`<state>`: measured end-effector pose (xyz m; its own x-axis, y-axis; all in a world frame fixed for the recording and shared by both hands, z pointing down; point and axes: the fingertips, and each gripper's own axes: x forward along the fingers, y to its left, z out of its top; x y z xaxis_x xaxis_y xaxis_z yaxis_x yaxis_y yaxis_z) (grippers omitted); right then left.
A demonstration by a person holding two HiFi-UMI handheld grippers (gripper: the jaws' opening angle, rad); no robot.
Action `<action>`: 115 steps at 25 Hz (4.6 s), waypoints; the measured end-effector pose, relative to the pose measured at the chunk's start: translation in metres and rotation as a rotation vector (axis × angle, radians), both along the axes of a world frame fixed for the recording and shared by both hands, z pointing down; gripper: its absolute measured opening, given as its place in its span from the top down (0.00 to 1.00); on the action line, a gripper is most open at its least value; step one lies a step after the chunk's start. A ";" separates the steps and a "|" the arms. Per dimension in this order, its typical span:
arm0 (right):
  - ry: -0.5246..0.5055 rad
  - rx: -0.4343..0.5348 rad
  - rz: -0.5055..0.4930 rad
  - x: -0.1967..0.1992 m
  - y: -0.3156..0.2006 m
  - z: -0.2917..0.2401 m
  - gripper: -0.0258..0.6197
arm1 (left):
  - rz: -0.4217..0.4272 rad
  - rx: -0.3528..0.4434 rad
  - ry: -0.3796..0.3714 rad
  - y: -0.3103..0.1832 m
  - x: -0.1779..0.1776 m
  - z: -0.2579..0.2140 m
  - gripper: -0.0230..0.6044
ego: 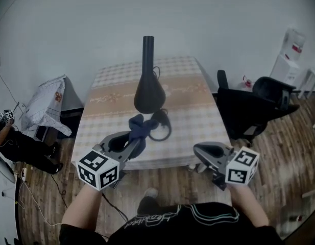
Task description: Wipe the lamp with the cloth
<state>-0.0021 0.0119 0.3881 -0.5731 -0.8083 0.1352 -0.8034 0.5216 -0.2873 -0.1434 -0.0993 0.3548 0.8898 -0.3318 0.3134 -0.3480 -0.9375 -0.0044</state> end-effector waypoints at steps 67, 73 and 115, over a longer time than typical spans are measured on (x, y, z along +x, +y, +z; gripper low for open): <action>0.085 -0.042 0.644 0.000 -0.144 -0.020 0.94 | 0.419 0.098 0.438 -0.318 0.143 -0.129 0.86; 0.087 -0.064 0.640 -0.006 -0.151 -0.016 0.94 | 0.506 0.099 0.454 -0.307 0.142 -0.120 0.86; 0.039 -0.095 0.581 -0.032 -0.144 0.002 0.94 | 0.713 -0.091 0.303 -0.252 0.102 0.009 0.86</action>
